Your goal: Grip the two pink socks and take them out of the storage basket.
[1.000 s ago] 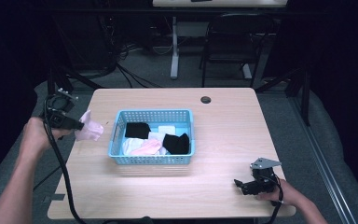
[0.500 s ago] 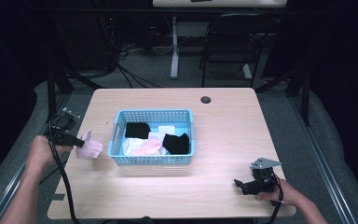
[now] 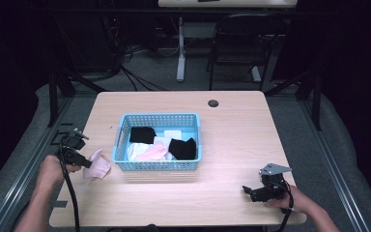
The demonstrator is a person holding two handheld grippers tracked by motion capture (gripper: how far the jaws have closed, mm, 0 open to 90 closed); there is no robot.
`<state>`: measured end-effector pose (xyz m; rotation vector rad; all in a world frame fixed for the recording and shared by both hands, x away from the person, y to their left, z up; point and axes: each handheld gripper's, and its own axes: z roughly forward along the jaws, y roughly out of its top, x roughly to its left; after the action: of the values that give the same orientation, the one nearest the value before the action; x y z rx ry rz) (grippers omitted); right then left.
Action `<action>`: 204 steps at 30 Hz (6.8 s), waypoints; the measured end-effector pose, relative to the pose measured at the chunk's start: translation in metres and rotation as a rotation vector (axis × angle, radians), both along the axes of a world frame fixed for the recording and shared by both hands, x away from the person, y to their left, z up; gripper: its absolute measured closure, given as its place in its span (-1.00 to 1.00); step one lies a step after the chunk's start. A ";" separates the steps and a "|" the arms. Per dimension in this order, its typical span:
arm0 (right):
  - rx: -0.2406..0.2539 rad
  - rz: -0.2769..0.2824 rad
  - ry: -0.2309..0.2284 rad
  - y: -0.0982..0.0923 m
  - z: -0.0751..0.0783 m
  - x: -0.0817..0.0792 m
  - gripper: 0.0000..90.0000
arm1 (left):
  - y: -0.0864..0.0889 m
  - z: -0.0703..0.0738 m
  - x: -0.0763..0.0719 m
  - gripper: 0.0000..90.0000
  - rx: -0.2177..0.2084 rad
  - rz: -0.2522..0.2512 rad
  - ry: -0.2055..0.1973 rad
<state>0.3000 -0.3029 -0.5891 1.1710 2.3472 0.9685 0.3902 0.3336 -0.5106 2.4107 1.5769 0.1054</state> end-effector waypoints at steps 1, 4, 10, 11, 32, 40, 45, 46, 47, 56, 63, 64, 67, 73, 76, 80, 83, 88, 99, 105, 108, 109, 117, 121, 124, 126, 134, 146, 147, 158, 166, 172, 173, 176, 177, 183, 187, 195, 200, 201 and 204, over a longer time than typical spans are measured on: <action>0.000 0.000 0.000 0.000 0.000 0.000 -1.00 | 0.000 -0.002 0.000 0.89 -0.003 0.000 0.003; 0.000 0.000 0.000 0.000 0.000 0.000 -1.00 | 0.002 -0.003 -0.002 0.79 -0.014 0.000 0.002; 0.000 0.000 0.000 0.000 0.000 0.000 -1.00 | 0.009 0.012 -0.005 0.17 -0.033 0.042 -0.026; 0.000 0.000 0.000 0.000 0.000 0.000 -1.00 | 0.010 0.016 -0.006 0.09 -0.037 0.047 -0.033; -0.001 0.000 0.001 0.000 0.000 0.000 -1.00 | -0.038 0.109 0.006 -0.71 -0.059 -0.054 -0.225; 0.000 0.000 0.000 0.000 0.000 0.000 -1.00 | -0.077 0.115 0.017 -0.80 -0.072 -0.125 -0.245; -0.004 0.003 -0.001 0.000 0.000 0.001 -1.00 | -0.097 0.104 0.022 -0.82 -0.073 -0.165 -0.228; -0.003 0.001 -0.001 0.000 0.000 0.001 -1.00 | -0.107 0.097 0.026 -0.84 -0.076 -0.182 -0.217; -0.002 0.003 -0.001 0.000 0.000 0.001 -1.00 | -0.110 0.095 0.027 -0.86 -0.078 -0.184 -0.215; -0.002 0.005 -0.002 0.000 0.000 0.001 -1.00 | -0.149 0.064 0.035 -0.85 -0.087 -0.242 -0.158; 0.001 0.005 -0.002 0.000 0.000 0.001 -1.00 | -0.171 0.032 0.044 -0.67 -0.088 -0.246 -0.088; -0.005 0.005 -0.002 -0.001 0.000 0.001 -1.00 | -0.173 0.030 0.045 -0.67 -0.079 -0.254 -0.090; 0.001 0.006 -0.002 0.000 0.000 0.001 -1.00 | -0.181 0.025 0.047 -0.55 -0.066 -0.262 -0.066; -0.002 0.007 -0.001 0.000 0.000 0.001 -1.00 | -0.188 0.012 0.053 -0.36 -0.050 -0.255 -0.036; 0.001 0.006 -0.002 0.000 0.000 0.001 -1.00 | -0.190 0.005 0.058 -0.28 -0.034 -0.247 -0.003; 0.001 0.003 0.000 0.000 0.000 0.000 -1.00 | -0.193 -0.001 0.062 -0.14 -0.023 -0.232 0.026; -0.004 0.004 0.002 0.000 0.000 0.000 -1.00 | -0.196 -0.004 0.063 0.06 -0.019 -0.229 0.051; -0.004 0.001 0.000 0.000 0.000 0.000 -1.00 | -0.205 -0.009 0.064 0.43 0.003 -0.263 0.072; -0.003 -0.001 -0.002 0.000 0.000 0.000 -1.00 | -0.204 -0.005 0.062 0.83 -0.002 -0.266 0.046; -0.002 -0.001 -0.002 0.000 0.000 0.000 -1.00 | -0.194 0.007 0.060 0.83 -0.018 -0.262 0.009; -0.002 -0.002 -0.002 0.000 0.000 0.000 -1.00 | -0.189 0.018 0.060 0.83 -0.030 -0.250 -0.018; -0.002 -0.002 -0.003 0.000 0.000 0.000 -1.00 | -0.187 0.022 0.059 0.83 -0.034 -0.250 -0.026; -0.002 -0.001 -0.002 0.000 0.000 0.000 -1.00 | -0.181 0.043 0.058 0.83 -0.027 -0.253 -0.072; -0.002 -0.001 -0.002 0.000 0.000 0.000 -1.00 | -0.177 0.055 0.057 0.84 -0.028 -0.248 -0.088; -0.002 -0.001 -0.002 0.000 0.000 0.000 -1.00 | -0.174 0.063 0.056 0.84 -0.029 -0.245 -0.104; -0.002 -0.001 -0.002 0.000 0.000 0.000 -1.00 | -0.172 0.073 0.056 0.84 -0.038 -0.238 -0.123; -0.002 -0.001 -0.002 0.000 0.000 0.000 -1.00 | -0.166 0.095 0.053 0.84 -0.035 -0.243 -0.154; -0.002 -0.001 -0.002 0.000 0.000 0.000 -1.00 | -0.155 0.124 0.048 0.84 -0.026 -0.238 -0.186; -0.002 -0.001 -0.002 0.000 0.000 0.000 -1.00 | -0.153 0.126 0.047 0.84 -0.025 -0.237 -0.189; -0.001 0.005 0.001 -0.001 0.000 0.000 -1.00 | -0.117 0.151 0.037 0.84 -0.022 -0.180 -0.245; -0.002 -0.002 -0.002 0.000 0.000 0.000 -1.00 | -0.081 0.157 0.028 0.84 -0.008 -0.111 -0.257; -0.002 -0.002 -0.001 0.000 0.000 0.000 -1.00 | -0.053 0.147 0.029 0.84 0.000 -0.045 -0.243; -0.002 -0.002 -0.001 0.000 0.000 0.000 -1.00 | -0.053 0.147 0.029 0.84 0.000 -0.045 -0.243; -0.002 -0.002 -0.001 0.000 0.000 0.000 -1.00 | -0.038 0.134 0.030 0.84 0.005 -0.002 -0.228; -0.002 -0.002 -0.001 0.000 0.000 0.000 -1.00 | -0.031 0.129 0.031 0.84 0.003 0.018 -0.213; -0.002 -0.003 -0.001 0.000 0.000 0.000 -1.00 | -0.010 0.109 0.036 0.84 0.000 0.089 -0.202; -0.002 -0.002 -0.001 0.000 0.000 0.000 -1.00 | -0.002 0.094 0.042 0.84 -0.002 0.122 -0.195; -0.001 -0.001 -0.001 -0.001 0.000 0.000 -1.00 | -0.004 0.063 0.050 0.84 0.002 0.136 -0.175; -0.002 -0.001 -0.001 0.000 0.000 0.000 -1.00 | -0.006 0.041 0.061 0.84 0.001 0.144 -0.171; -0.002 -0.001 -0.002 0.000 0.000 0.000 -1.00 | -0.007 0.037 0.063 0.83 0.001 0.146 -0.176; 0.001 -0.001 -0.001 0.000 0.000 0.000 -1.00 | -0.008 0.026 0.070 0.83 -0.029 0.167 -0.163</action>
<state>0.2997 -0.3033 -0.5892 1.1717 2.3452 0.9692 0.4602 0.3253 -0.4848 2.1850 1.6881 0.3003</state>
